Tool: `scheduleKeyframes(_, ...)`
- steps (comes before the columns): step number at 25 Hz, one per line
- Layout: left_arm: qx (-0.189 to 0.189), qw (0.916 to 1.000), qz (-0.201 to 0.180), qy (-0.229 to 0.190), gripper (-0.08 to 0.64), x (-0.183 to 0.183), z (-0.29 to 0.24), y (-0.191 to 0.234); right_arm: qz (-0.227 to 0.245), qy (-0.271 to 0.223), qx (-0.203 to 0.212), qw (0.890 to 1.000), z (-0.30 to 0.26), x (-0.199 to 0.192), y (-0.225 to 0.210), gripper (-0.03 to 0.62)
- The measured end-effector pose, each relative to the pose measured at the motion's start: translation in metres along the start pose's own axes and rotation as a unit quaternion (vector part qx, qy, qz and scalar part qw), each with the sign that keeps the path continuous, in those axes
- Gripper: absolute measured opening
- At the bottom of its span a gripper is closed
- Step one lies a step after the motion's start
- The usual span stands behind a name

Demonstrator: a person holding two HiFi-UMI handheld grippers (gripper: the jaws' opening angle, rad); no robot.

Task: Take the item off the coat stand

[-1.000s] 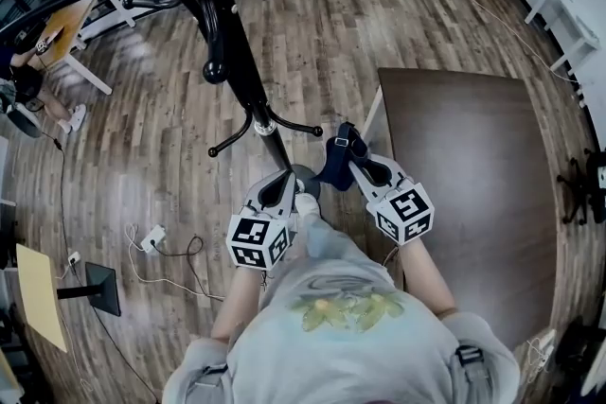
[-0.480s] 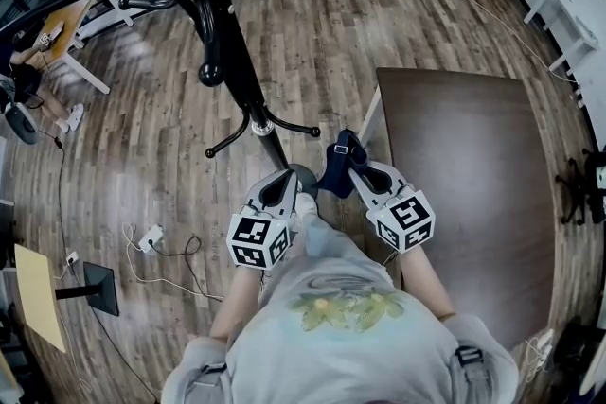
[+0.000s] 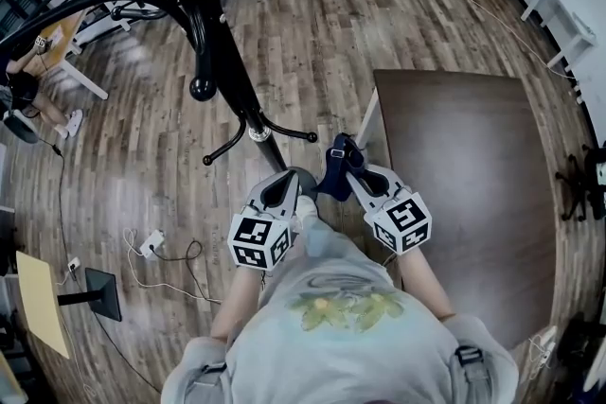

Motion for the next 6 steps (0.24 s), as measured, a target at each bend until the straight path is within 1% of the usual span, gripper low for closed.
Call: scheduleKeyframes(6, -0.003, 1.0000, -0.001, 0.002, 0.015, -0.0008, -0.0039, 0.0017, -0.001, 0.003, 0.001, 1.000, -0.0043, -0.0011, -0.0005, 0.028)
Point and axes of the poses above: the fingertips, and each gripper's own axes: z backward along the fingers, y to its left, x out of its top, the point moved 7 cm from there along z, backward along the fingers, and after that the axes turned 7 degrees about y, right-handed, at the moved point
